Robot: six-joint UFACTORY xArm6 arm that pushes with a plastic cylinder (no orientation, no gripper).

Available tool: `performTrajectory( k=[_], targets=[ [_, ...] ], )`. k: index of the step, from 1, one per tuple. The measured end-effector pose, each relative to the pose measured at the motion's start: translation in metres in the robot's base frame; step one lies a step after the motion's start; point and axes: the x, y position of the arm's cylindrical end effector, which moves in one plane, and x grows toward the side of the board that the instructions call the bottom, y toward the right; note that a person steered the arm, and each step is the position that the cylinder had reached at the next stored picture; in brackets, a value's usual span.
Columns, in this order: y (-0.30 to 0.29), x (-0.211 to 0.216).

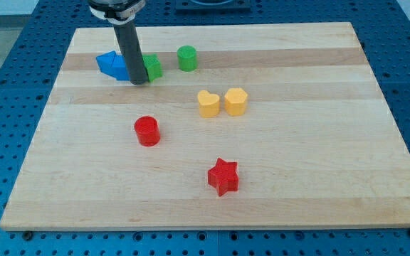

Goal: Move the red blocks in the horizontal line

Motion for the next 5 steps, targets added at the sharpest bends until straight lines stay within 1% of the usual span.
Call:
performTrajectory(
  k=[1, 2, 3, 4, 5],
  targets=[
    [-0.029, 0.027],
    [-0.074, 0.036],
    [-0.094, 0.094],
    [-0.07, 0.166],
    [-0.023, 0.174]
  ],
)
